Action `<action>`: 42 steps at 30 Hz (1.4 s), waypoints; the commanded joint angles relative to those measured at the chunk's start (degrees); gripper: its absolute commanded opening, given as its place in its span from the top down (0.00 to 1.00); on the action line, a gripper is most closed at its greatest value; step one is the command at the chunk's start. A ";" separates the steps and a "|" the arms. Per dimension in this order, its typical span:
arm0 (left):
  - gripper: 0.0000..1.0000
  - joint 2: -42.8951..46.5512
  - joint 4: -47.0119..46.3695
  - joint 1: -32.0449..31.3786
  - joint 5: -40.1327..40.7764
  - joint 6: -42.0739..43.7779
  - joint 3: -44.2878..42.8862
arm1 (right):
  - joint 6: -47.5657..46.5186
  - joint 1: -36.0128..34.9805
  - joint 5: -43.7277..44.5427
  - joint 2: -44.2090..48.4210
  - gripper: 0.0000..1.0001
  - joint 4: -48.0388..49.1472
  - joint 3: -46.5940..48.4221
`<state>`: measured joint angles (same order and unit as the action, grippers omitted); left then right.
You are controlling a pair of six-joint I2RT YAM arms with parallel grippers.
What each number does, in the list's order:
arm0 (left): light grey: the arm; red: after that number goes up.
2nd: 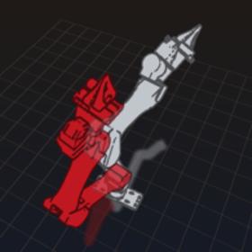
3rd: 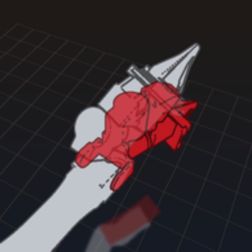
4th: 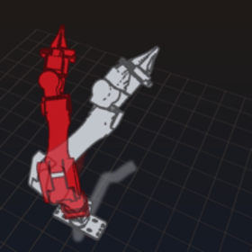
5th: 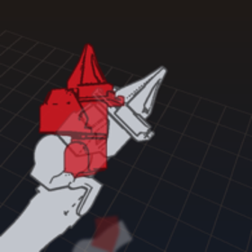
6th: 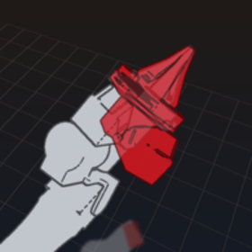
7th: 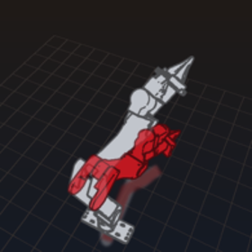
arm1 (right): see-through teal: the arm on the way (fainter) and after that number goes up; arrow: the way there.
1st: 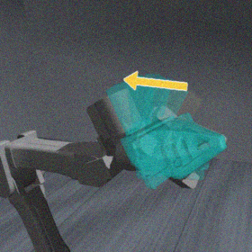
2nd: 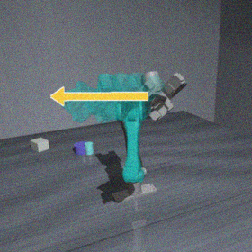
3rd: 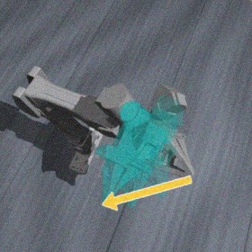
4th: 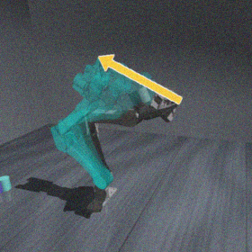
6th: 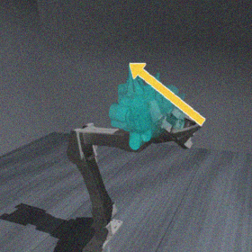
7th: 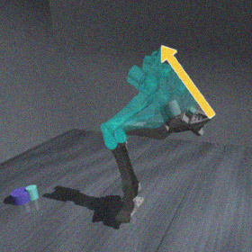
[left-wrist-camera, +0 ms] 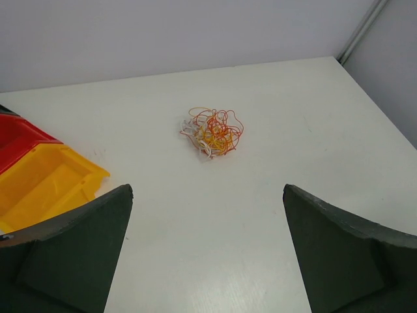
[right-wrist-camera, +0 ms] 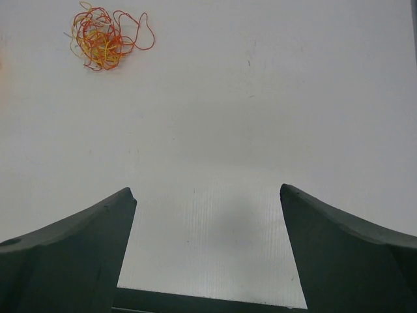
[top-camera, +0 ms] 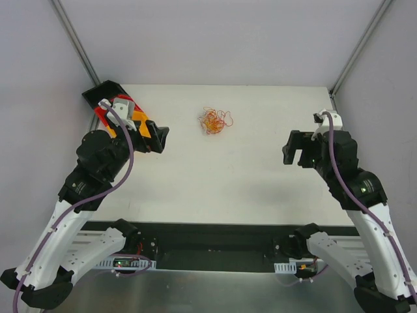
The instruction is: Untangle the cables
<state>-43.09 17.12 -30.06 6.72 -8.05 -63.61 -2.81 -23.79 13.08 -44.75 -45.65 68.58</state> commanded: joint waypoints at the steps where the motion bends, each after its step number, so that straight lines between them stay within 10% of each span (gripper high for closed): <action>1: 0.01 0.11 1.86 -0.70 2.07 -1.43 -1.17 | 1.49 -0.12 -0.49 -7.27 0.04 7.73 0.43; 6: 0.01 -0.50 2.21 -0.61 0.76 -9.68 4.19 | 11.39 -0.90 -10.71 -21.04 0.04 40.42 -5.48; 11: 0.04 -3.31 2.30 -0.70 -4.25 -15.85 7.27 | 13.70 -5.38 -10.88 -45.29 0.04 49.94 7.69; 18: 0.04 -6.12 2.30 -0.70 -6.63 -19.63 11.32 | 20.21 -7.23 -14.14 -69.66 0.01 48.82 25.80; 28: 0.07 -14.30 1.68 -0.70 -10.41 -20.77 7.28 | 18.45 -8.20 -10.44 -86.98 0.25 39.95 44.17; 33: 0.07 -15.71 1.51 -0.61 -10.06 -21.91 5.87 | 15.47 -9.60 -12.46 -87.53 0.52 36.69 45.34; 36: 0.08 -16.41 1.51 -0.52 -7.52 -22.79 6.31 | 15.38 -9.78 -17.46 -81.23 0.98 36.16 38.77; 42: 0.11 -19.82 -0.34 1.76 -9.61 -23.59 7.01 | 14.94 -10.13 -34.32 -57.67 0.99 37.65 9.77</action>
<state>-60.03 19.22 -29.82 -2.09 -30.55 -55.57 13.37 -33.47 -7.40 -119.68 -7.29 90.06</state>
